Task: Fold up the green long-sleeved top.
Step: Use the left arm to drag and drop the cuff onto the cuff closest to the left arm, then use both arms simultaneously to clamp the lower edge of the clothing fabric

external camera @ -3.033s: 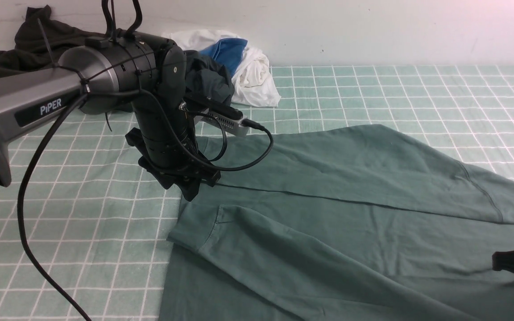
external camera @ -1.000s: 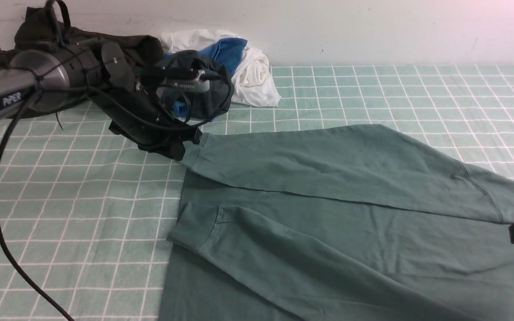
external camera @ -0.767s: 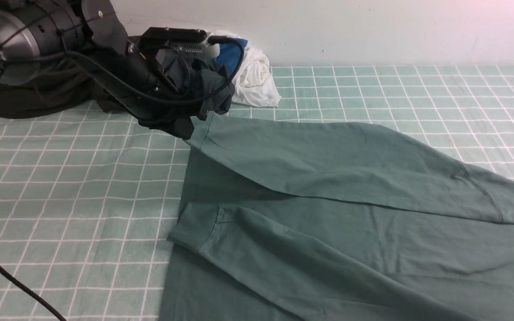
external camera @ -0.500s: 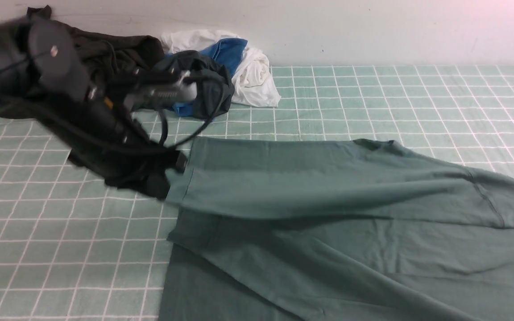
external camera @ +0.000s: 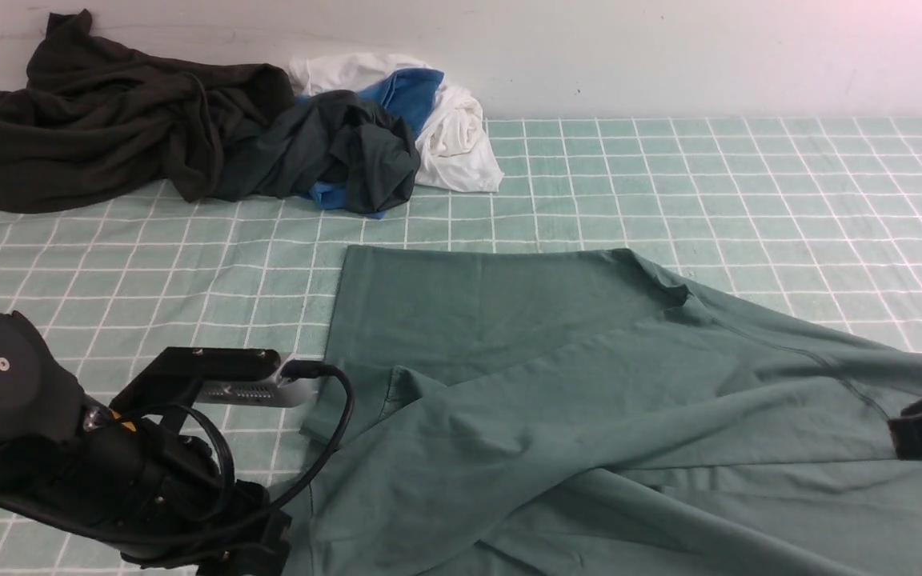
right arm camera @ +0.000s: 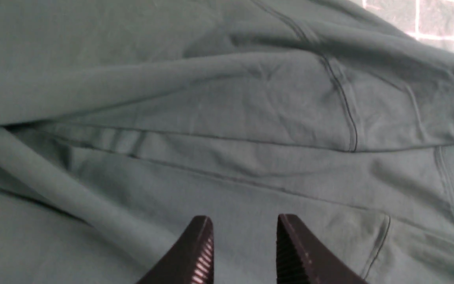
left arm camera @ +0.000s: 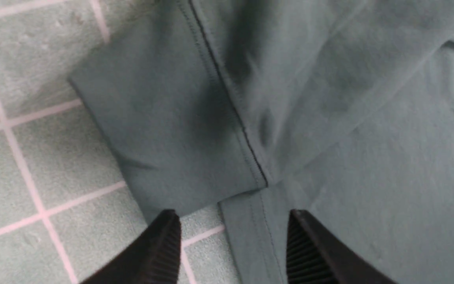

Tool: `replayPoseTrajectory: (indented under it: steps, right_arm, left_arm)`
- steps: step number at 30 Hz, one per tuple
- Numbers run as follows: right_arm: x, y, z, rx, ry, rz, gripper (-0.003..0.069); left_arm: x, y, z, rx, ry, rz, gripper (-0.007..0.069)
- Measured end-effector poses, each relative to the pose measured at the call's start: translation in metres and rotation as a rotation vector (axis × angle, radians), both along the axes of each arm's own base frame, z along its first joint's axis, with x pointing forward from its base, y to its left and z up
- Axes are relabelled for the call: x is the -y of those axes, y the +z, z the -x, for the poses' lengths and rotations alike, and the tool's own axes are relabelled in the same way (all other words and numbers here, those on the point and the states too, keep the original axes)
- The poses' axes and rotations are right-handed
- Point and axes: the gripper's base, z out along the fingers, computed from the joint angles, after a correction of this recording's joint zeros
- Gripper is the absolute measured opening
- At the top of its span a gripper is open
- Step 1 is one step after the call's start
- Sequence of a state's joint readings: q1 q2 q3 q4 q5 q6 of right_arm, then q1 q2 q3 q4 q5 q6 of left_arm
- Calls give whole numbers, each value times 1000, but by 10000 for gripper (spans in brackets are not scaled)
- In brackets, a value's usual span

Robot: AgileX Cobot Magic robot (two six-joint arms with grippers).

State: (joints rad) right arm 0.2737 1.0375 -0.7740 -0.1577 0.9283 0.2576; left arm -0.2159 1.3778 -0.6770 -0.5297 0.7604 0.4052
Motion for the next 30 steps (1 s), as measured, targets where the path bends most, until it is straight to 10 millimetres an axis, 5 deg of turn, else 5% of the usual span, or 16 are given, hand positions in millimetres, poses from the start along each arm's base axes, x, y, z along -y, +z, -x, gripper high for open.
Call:
replayPoseTrajectory:
  steps: [4,16,22,30]
  right_arm:
    - [-2,0,7,-80,12,29,227]
    - [-33,13,29,-223,310,72,230]
    - [-32,13,29,-224,313,80,230]
    - [-32,13,29,-222,314,85,230]
  left_arm:
    - [3,0,6,-29,-96,4,463]
    - [84,-18,79,45,-1093,-322,469]
    - [98,-47,78,15,-1195,-424,469]
    - [101,-49,75,-11,-1181,-441,421]
